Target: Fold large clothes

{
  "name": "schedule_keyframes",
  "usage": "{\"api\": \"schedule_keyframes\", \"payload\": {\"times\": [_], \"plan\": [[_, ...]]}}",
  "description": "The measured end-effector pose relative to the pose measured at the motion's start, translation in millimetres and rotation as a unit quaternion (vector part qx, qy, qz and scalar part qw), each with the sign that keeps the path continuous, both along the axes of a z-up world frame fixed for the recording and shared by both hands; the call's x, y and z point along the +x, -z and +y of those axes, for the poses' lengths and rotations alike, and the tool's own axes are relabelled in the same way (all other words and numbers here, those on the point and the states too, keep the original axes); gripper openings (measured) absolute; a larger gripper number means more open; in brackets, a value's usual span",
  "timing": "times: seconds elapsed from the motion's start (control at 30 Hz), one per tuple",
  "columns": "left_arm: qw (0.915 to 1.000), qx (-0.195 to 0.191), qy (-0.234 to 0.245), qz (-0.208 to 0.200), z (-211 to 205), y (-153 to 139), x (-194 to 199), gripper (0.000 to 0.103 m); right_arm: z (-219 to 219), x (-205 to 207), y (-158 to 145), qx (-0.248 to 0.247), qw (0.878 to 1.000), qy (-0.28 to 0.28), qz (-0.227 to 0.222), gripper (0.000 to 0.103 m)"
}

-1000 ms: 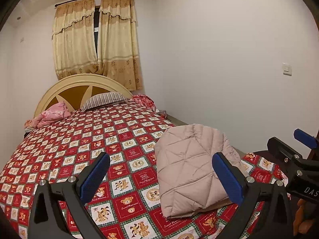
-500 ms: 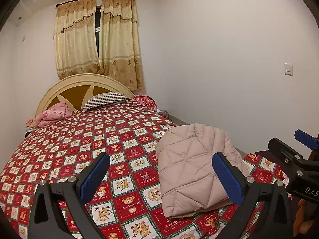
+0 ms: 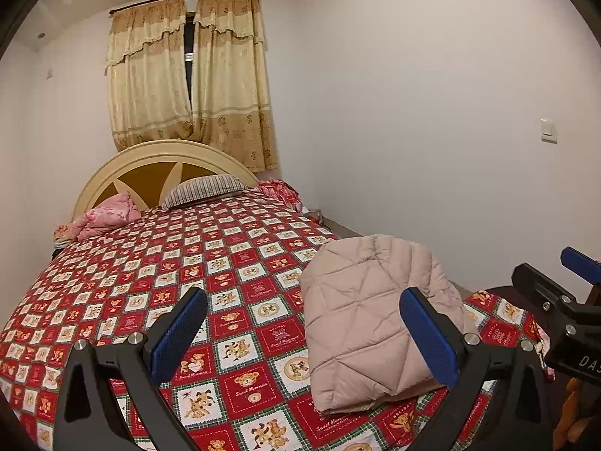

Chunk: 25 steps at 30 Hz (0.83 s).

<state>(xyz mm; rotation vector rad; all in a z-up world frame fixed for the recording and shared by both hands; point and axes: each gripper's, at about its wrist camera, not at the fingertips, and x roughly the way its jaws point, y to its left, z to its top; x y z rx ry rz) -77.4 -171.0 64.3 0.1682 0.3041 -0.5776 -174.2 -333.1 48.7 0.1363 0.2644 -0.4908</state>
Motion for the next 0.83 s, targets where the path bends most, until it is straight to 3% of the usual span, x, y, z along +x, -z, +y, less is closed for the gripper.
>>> {"api": "schedule_keyframes", "payload": {"times": [0.37, 0.63, 0.83], "plan": [[0.9993, -0.007, -0.018, -0.032, 2, -2, 4, 0.102, -1, 0, 1, 0.0, 1.0, 0.0, 0.002, 0.103], [0.9998, -0.005, 0.005, 0.02, 2, 7, 22, 0.102, -1, 4, 5, 0.004, 1.0, 0.0, 0.007, 0.103], [0.9999, 0.003, -0.004, 0.009, 0, 8, 21, 0.102, 0, 6, 8, 0.008, 1.0, -0.002, 0.013, 0.103]]}}
